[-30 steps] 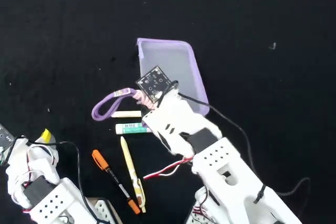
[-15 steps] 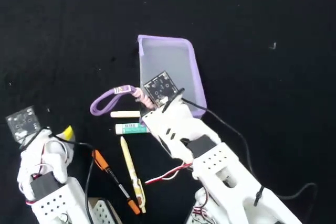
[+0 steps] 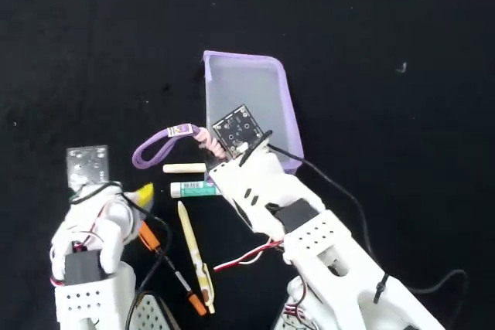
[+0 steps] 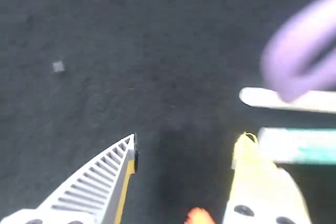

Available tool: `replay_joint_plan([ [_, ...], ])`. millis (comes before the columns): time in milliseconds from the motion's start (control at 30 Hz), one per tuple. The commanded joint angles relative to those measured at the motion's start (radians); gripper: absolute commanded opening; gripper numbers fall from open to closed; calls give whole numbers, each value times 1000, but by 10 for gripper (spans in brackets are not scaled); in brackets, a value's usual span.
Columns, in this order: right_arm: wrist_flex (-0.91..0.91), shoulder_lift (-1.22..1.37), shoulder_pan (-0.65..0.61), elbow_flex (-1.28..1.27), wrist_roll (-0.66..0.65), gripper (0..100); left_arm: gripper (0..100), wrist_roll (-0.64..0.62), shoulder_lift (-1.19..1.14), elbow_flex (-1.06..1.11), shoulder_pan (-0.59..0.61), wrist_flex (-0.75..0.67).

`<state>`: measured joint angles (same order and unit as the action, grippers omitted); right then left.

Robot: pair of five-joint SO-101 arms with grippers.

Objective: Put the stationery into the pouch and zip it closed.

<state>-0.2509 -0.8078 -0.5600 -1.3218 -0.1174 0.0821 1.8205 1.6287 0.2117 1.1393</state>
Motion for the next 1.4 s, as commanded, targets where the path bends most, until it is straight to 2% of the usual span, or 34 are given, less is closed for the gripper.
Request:
replay_joint_plan([
  [0, 23, -33, -3, 4, 0, 12, 228, -55, 6, -116, -113, 86],
  [100, 23, -33, -3, 4, 0, 12, 177, -66, 6, -171, -171, 135],
  [267, 23, -33, -5, 4, 0, 12, 190, -66, 6, -179, -216, 135],
  [400, 23, -33, -2, 4, 0, 12, 195, -66, 6, -182, -341, 129],
  [500, 23, -33, -2, 4, 0, 12, 191, -68, 6, -147, -441, 60],
  [600, 23, -33, -2, 4, 0, 12, 191, -58, 6, -64, -490, -69],
  [733, 23, -33, 0, 4, 0, 12, 191, -58, 6, 10, -489, -153],
  [867, 23, -33, 0, 4, -2, 12, 190, -66, 6, 8, -490, -157],
  [1000, 23, -33, 0, 4, -2, 12, 134, -61, 8, -10, -490, -149],
  [1133, 23, -33, 0, 4, -2, 12, 138, -64, 8, -18, -499, -146],
  [1367, 23, -33, 0, 4, -2, 14, 138, -94, 8, -94, -503, -28],
])
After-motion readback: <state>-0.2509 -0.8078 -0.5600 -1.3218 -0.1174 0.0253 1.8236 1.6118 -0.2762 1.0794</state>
